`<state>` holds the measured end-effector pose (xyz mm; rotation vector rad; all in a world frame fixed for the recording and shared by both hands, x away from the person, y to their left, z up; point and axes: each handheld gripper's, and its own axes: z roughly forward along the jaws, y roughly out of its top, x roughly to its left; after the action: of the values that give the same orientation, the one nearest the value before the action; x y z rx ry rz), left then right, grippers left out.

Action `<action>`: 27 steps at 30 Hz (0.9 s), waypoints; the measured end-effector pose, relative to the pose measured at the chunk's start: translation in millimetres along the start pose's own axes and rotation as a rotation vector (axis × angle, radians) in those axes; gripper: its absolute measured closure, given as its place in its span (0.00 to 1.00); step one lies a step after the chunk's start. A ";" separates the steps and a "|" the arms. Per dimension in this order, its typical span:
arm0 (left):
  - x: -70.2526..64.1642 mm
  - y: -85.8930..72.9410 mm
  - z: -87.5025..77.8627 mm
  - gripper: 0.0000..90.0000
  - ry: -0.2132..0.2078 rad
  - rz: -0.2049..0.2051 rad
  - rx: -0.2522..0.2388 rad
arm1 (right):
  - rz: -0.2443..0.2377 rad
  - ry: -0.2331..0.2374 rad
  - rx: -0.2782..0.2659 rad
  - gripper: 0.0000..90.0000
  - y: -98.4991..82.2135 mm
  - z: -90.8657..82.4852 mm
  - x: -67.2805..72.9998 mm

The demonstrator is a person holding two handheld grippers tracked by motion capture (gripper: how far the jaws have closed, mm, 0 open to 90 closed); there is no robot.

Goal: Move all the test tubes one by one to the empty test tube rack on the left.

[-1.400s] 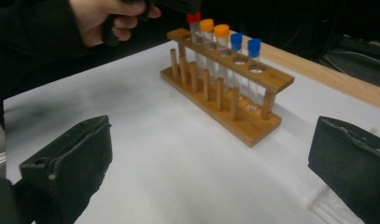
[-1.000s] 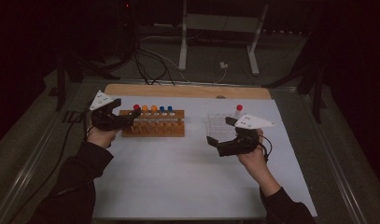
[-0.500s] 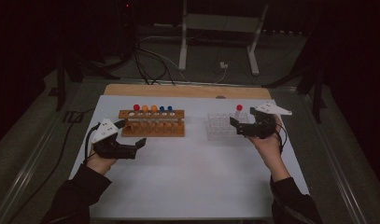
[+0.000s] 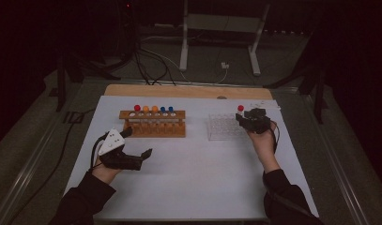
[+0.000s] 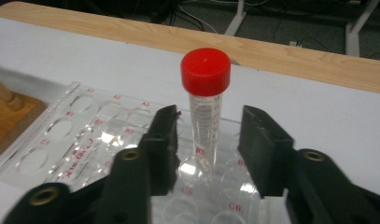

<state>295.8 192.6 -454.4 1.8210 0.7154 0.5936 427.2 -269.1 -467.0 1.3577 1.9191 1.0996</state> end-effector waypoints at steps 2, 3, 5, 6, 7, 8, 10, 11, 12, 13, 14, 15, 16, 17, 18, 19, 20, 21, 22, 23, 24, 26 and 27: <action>-0.4 0.6 -0.2 0.01 0.003 0.005 -0.001 | -0.001 -0.004 0.005 0.73 0.6 3.9 -0.3; -0.5 1.1 -0.6 0.01 0.003 0.004 -0.003 | -0.001 0.003 0.006 0.76 0.6 5.4 -0.6; -0.5 1.8 -1.0 0.01 0.003 0.002 -0.007 | -0.004 0.003 0.009 0.82 0.5 7.3 0.0; -0.4 1.9 -1.0 0.01 0.003 0.002 -0.007 | -0.005 0.005 0.011 0.82 0.5 7.7 0.3; -0.4 1.9 -0.7 0.01 0.006 0.002 -0.007 | -0.016 0.000 0.011 0.83 0.7 7.9 0.5; -0.1 1.7 -0.5 0.01 0.006 0.004 -0.006 | -0.021 -0.005 0.013 0.84 1.0 7.5 0.4; 0.0 1.6 0.3 0.01 0.005 0.001 0.000 | -0.017 -0.001 0.007 0.84 2.5 5.2 -0.7; 0.0 1.9 0.1 0.01 -0.001 0.000 0.001 | -0.018 -0.002 0.001 0.84 4.0 2.8 -0.6; -0.1 2.5 0.1 0.01 -0.008 -0.005 0.001 | -0.022 -0.004 -0.009 0.84 6.1 -0.4 0.1; -0.4 3.4 0.1 0.01 -0.010 -0.008 0.001 | -0.034 -0.009 -0.022 0.84 8.7 -4.1 0.8; -0.7 4.6 -0.5 0.01 -0.014 -0.008 -0.002 | -0.043 -0.013 -0.035 0.84 11.7 -8.2 1.8; -0.6 6.2 -1.0 0.01 -0.023 -0.008 0.000 | -0.048 -0.016 -0.049 0.84 14.9 -12.8 3.1; -0.8 8.0 -1.8 0.01 -0.026 -0.010 -0.003 | -0.056 -0.020 -0.066 0.84 18.2 -18.1 4.2; -0.8 10.0 -2.4 0.01 -0.038 -0.016 -0.006 | -0.063 -0.022 -0.081 0.84 21.8 -23.6 5.3; -0.6 12.2 -3.0 0.01 -0.055 -0.022 -0.008 | -0.069 -0.023 -0.096 0.84 25.4 -29.6 6.7; -0.6 14.3 -3.6 0.01 -0.064 -0.027 -0.013 | -0.080 -0.022 -0.114 0.84 28.9 -35.9 8.3; -0.9 16.5 -4.0 0.01 -0.073 -0.030 -0.013 | -0.091 -0.017 -0.128 0.84 32.1 -42.4 10.5; -1.5 18.7 -4.0 0.01 -0.083 -0.028 -0.010 | -0.102 -0.016 -0.141 0.84 34.9 -48.6 13.1; -2.7 20.4 -4.2 0.01 -0.081 -0.020 -0.010 | -0.110 -0.006 -0.154 0.84 37.2 -54.5 15.7; -3.5 21.9 -4.3 0.01 -0.088 -0.015 -0.012 | -0.121 0.003 -0.160 0.84 39.0 -59.8 19.0; -4.2 23.2 -4.3 0.01 -0.095 -0.016 -0.013 | -0.137 0.007 -0.167 0.84 40.0 -64.5 22.7; -5.4 24.8 -4.5 0.01 -0.101 -0.019 -0.019 | -0.159 0.023 -0.179 0.84 41.1 -72.5 28.9; -6.0 25.2 -4.5 0.01 -0.101 -0.019 -0.019 | -0.169 0.030 -0.183 0.84 41.3 -75.5 31.9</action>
<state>293.4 184.2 -429.6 1.8115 0.6568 0.4905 376.6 -256.0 -391.5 1.0668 1.8650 1.1844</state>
